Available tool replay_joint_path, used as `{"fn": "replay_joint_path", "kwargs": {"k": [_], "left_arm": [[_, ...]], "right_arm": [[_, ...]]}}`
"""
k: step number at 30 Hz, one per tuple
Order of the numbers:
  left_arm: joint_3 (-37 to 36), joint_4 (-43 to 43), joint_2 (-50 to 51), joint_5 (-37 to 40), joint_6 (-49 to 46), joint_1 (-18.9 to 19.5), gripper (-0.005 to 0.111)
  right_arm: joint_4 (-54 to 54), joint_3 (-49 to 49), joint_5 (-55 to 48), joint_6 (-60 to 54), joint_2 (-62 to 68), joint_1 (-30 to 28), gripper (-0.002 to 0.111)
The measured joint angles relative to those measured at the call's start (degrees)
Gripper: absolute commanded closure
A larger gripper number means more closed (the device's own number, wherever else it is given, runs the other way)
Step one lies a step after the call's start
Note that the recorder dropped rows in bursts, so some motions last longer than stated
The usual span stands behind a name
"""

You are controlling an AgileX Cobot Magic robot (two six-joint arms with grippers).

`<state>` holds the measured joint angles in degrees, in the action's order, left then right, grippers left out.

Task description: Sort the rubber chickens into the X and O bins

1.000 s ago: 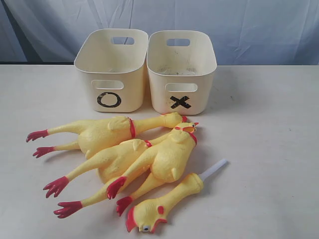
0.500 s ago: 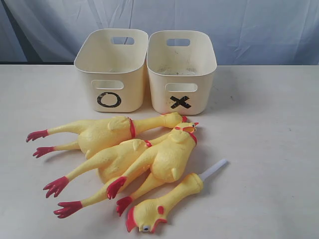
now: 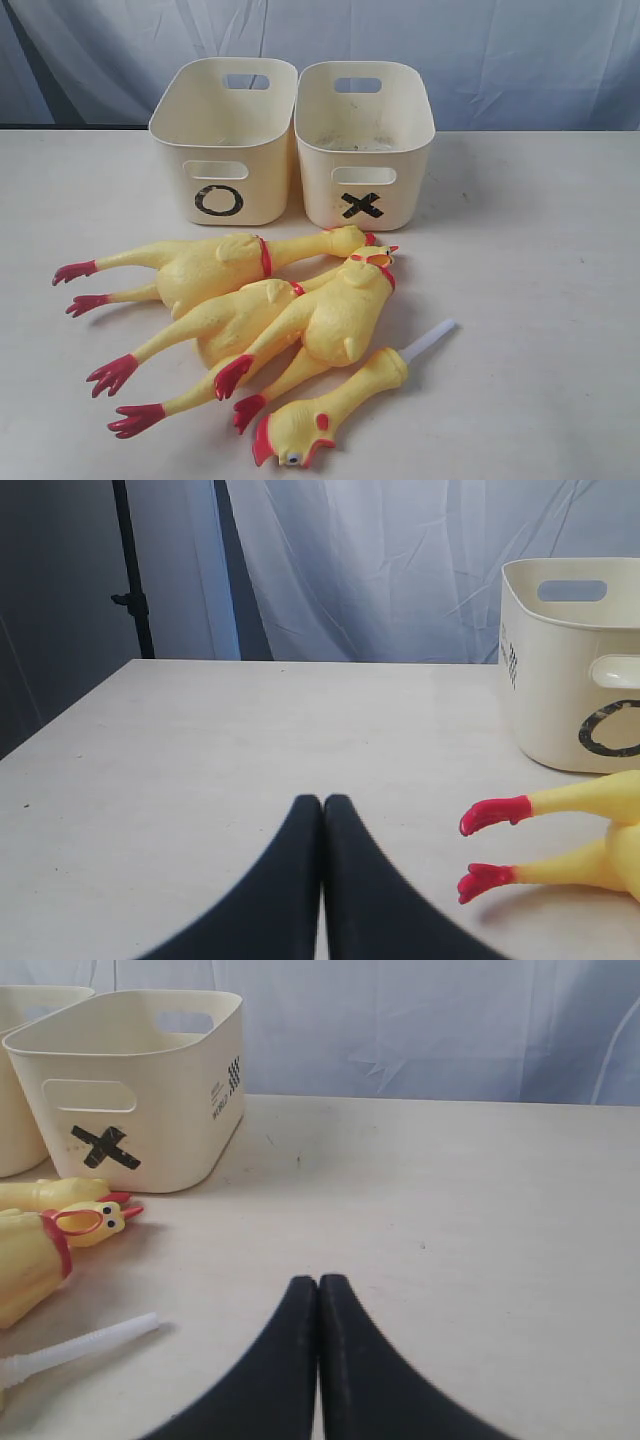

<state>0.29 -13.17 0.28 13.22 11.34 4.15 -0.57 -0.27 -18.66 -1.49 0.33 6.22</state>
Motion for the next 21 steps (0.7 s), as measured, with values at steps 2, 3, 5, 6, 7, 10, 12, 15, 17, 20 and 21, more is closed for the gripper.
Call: {"fn": "replay_joint_path", "kwargs": {"k": [2, 3, 5, 6, 7, 10, 12, 15, 17, 20, 21], "left_arm": [[0.0, 0.0, 0.0, 0.0, 0.0, 0.0, 0.106], [0.0, 0.0, 0.0, 0.0, 0.0, 0.0, 0.106], [0.0, 0.0, 0.0, 0.0, 0.0, 0.0, 0.106], [0.0, 0.0, 0.0, 0.0, 0.0, 0.0, 0.106], [0.0, 0.0, 0.0, 0.0, 0.0, 0.0, 0.106], [0.0, 0.0, 0.0, 0.0, 0.0, 0.0, 0.106], [0.0, 0.0, 0.0, 0.0, 0.0, 0.0, 0.106], [0.0, 0.0, 0.0, 0.0, 0.0, 0.0, 0.106], [0.0, 0.0, 0.0, 0.0, 0.0, 0.0, 0.106], [0.0, 0.0, 0.0, 0.0, 0.0, 0.0, 0.106], [0.0, 0.0, 0.0, 0.0, 0.0, 0.0, 0.106]], "right_arm": [[0.0, 0.0, 0.0, 0.0, 0.0, 0.0, 0.108], [0.0, 0.0, 0.0, 0.0, 0.0, 0.0, 0.108], [0.0, 0.0, 0.0, 0.0, 0.0, 0.0, 0.108], [0.0, 0.0, 0.0, 0.0, 0.0, 0.0, 0.108], [0.0, 0.0, 0.0, 0.0, 0.0, 0.0, 0.108], [0.0, 0.0, 2.3, 0.0, 0.0, 0.0, 0.108], [0.0, 0.0, 4.3, 0.0, 0.0, 0.0, 0.108], [0.0, 0.0, 6.3, 0.0, 0.0, 0.0, 0.108], [0.1, 0.0, 8.2, 0.0, 0.0, 0.0, 0.108], [-1.0, 0.0, 12.9, 0.0, 0.0, 0.0, 0.108], [-3.1, 0.0, 14.2, 0.0, 0.0, 0.0, 0.108]]}}
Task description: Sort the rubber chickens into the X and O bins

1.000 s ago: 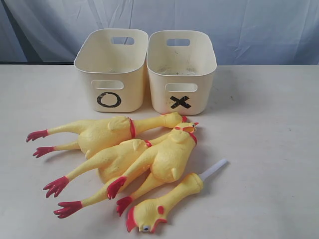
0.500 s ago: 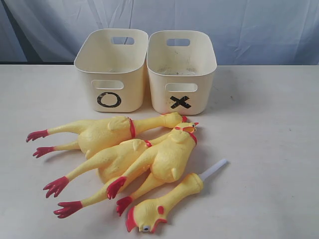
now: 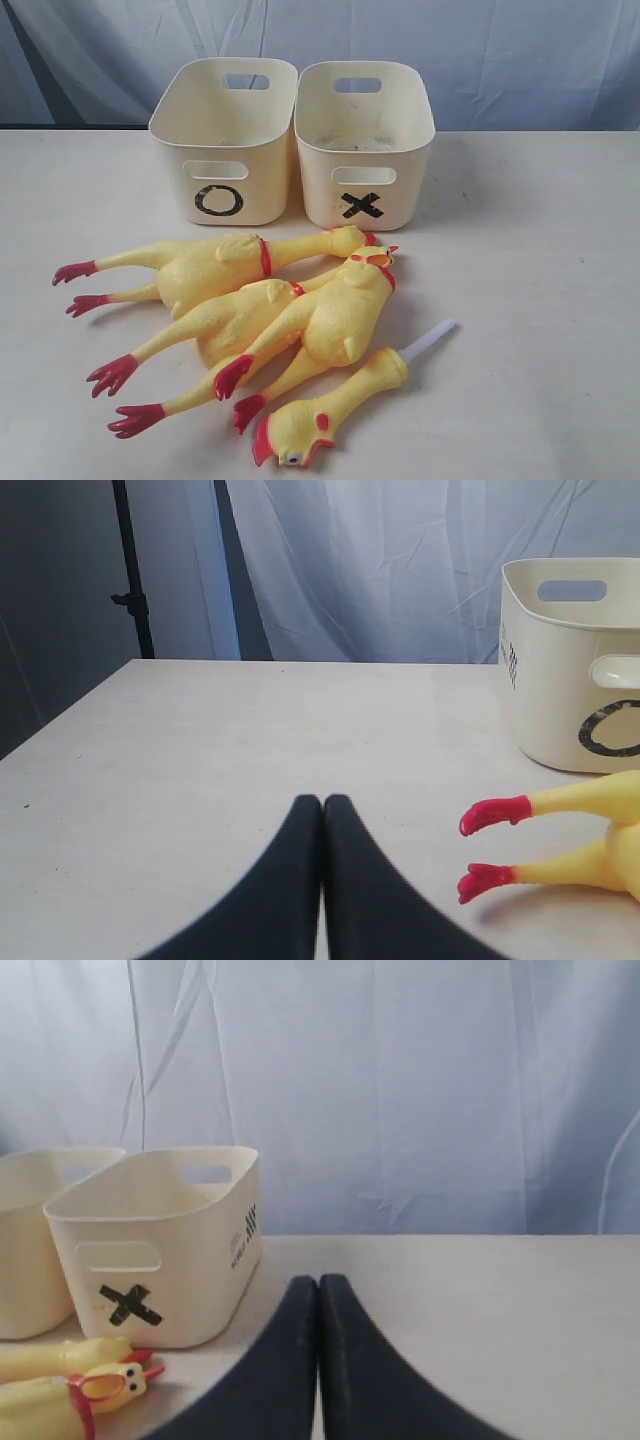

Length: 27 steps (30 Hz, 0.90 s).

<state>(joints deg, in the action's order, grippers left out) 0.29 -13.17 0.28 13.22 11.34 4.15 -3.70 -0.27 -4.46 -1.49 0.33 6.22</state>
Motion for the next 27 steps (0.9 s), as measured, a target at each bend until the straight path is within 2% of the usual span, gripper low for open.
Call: {"fn": "replay_joint_path", "kwargs": {"k": [8, 13, 16, 23, 27], "left_arm": [[0.0, 0.0, 0.0, 0.0, 0.0, 0.0, 0.106], [0.0, 0.0, 0.0, 0.0, 0.0, 0.0, 0.106], [0.0, 0.0, 0.0, 0.0, 0.0, 0.0, 0.106], [0.0, 0.0, 0.0, 0.0, 0.0, 0.0, 0.106], [0.0, 0.0, 0.0, 0.0, 0.0, 0.0, 0.106]], "right_arm": [[-5.3, 0.0, 10.4, 0.1, 0.0, 0.0, 0.108], [-16.3, 0.0, 15.5, 4.0, 0.0, 0.0, 0.108], [-17.2, -2.7, 11.1, 4.8, 0.0, 0.0, 0.108], [-16.6, -16.4, -2.4, 4.5, 5.0, 0.0, 0.108], [-16.4, -23.6, -12.2, -2.3, 12.7, 0.0, 0.108]]}}
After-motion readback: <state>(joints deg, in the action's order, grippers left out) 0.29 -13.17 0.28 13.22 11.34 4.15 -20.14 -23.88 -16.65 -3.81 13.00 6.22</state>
